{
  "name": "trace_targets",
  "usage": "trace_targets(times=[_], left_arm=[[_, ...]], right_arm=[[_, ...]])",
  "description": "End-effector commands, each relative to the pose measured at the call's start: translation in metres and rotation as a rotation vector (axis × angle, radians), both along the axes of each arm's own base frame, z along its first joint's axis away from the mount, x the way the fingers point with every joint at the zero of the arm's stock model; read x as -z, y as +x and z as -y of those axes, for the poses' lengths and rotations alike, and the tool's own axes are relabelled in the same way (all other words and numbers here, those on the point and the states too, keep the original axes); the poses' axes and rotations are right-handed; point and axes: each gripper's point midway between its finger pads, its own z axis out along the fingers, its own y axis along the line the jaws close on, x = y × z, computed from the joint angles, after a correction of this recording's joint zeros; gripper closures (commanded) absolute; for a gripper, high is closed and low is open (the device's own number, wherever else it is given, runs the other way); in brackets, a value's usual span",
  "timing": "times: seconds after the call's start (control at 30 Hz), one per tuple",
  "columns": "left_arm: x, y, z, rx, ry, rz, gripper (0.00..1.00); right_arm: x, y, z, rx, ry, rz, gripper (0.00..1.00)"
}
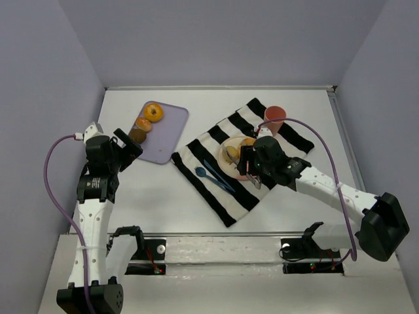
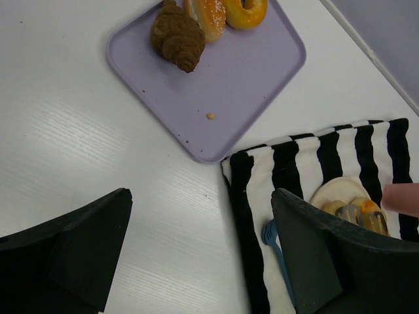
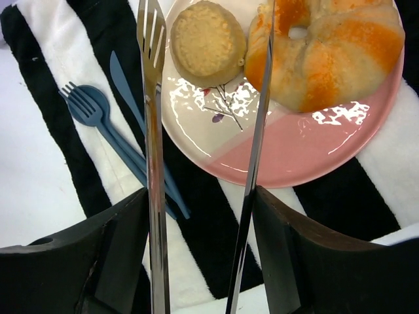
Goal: Place the bread
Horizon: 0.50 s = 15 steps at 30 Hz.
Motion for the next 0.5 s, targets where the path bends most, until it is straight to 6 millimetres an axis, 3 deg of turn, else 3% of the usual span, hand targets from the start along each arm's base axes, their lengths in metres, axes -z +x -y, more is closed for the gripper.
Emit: trace_targets(times=[0.0,0.2,0.27,0.4,0.47], left_arm=[[0.0,0.003,0.002,0.024,0.007,0.013,0.01],[-0.001,0.002,0.001,0.022,0.006,0.016,0.01],[-0.001,0.002,0.002,0.024,0.006,0.016,0.01],[0.0,0.003,0.002,0.023,0.005,0.016,0.01],[0.001,0.002,0.002,0.023,0.005,0.015,0.01]], right_arm=[[-0.026,0.007,-0.001,0.022,0.033,0.064,0.32],[-0.064,0.011,0.003,0.021,0.053,0.144,0.32],[-0.083,0.009,-0.006,-0.029,0.055,0.193,0.33],[-0.101,-0.006,-0.048,-0.151,0.03,0.245,0.33],[-0.096,-0.021,-0.087,-0.252,0.027,0.239,0.33]])
